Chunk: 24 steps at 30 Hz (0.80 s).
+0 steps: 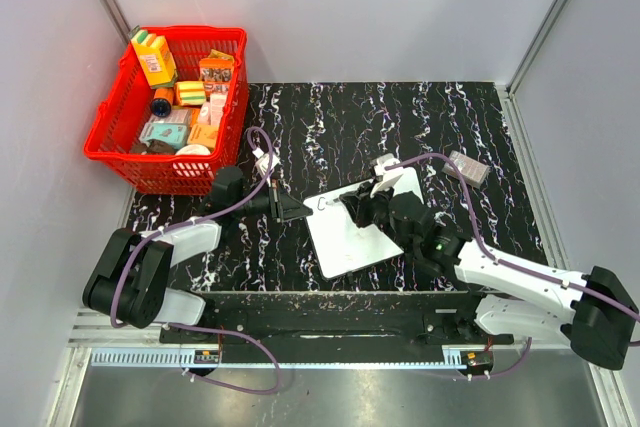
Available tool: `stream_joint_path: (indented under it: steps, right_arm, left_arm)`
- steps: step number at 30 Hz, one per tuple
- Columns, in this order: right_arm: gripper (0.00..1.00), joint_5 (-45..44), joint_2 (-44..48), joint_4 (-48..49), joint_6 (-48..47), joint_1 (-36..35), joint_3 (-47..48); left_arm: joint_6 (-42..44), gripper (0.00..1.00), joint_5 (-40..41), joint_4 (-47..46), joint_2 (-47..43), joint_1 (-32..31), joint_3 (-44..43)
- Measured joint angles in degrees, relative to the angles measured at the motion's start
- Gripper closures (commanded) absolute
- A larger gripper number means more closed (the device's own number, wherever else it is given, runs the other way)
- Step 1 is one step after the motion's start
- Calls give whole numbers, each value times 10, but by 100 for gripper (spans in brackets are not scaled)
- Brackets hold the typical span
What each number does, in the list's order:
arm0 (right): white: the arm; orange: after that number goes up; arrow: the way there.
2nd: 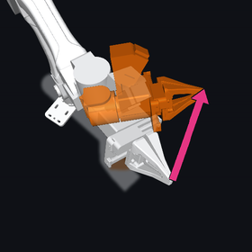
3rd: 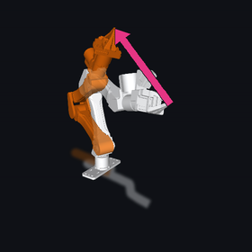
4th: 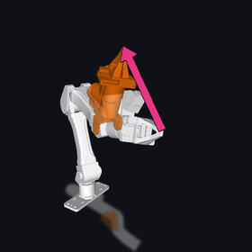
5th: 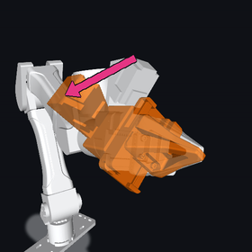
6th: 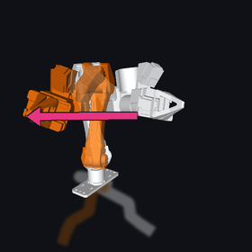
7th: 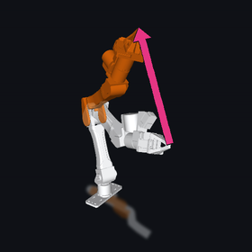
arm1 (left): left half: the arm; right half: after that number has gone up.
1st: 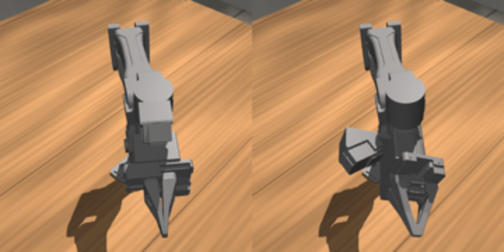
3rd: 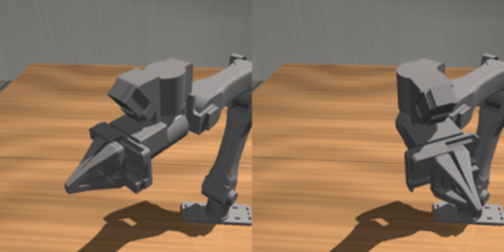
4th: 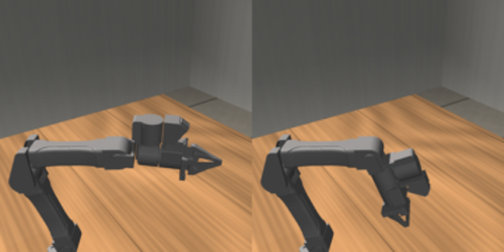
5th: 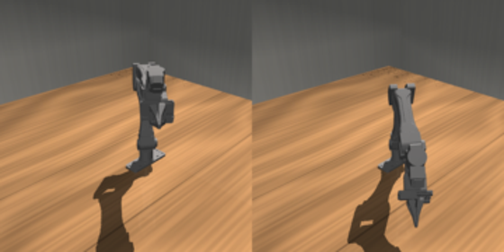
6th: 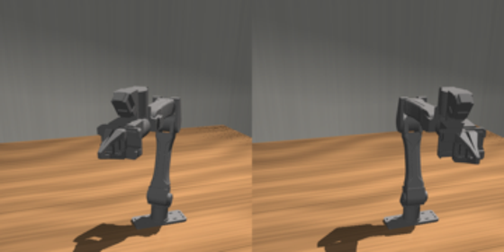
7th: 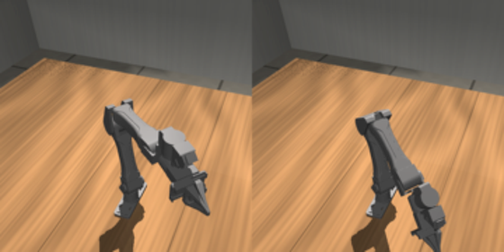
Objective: Write a sentence on the whiteboard
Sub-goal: Write on the whiteboard at the whiteboard stand.
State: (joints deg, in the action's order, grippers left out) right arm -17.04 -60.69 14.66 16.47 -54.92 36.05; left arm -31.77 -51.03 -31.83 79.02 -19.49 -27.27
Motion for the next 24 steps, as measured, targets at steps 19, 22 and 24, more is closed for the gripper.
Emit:
stream_joint_path:
  steps: [19, 22, 24]
  right_arm:
    - [100, -1, 19, -17, 14, 0, -9]
    - [100, -1, 19, -17, 14, 0, -9]
    - [100, -3, 20, -16, 14, 0, -9]
  left_arm:
    - [0, 100, 0, 0, 0, 0, 0]
    - [0, 100, 0, 0, 0, 0, 0]
    - [0, 100, 0, 0, 0, 0, 0]
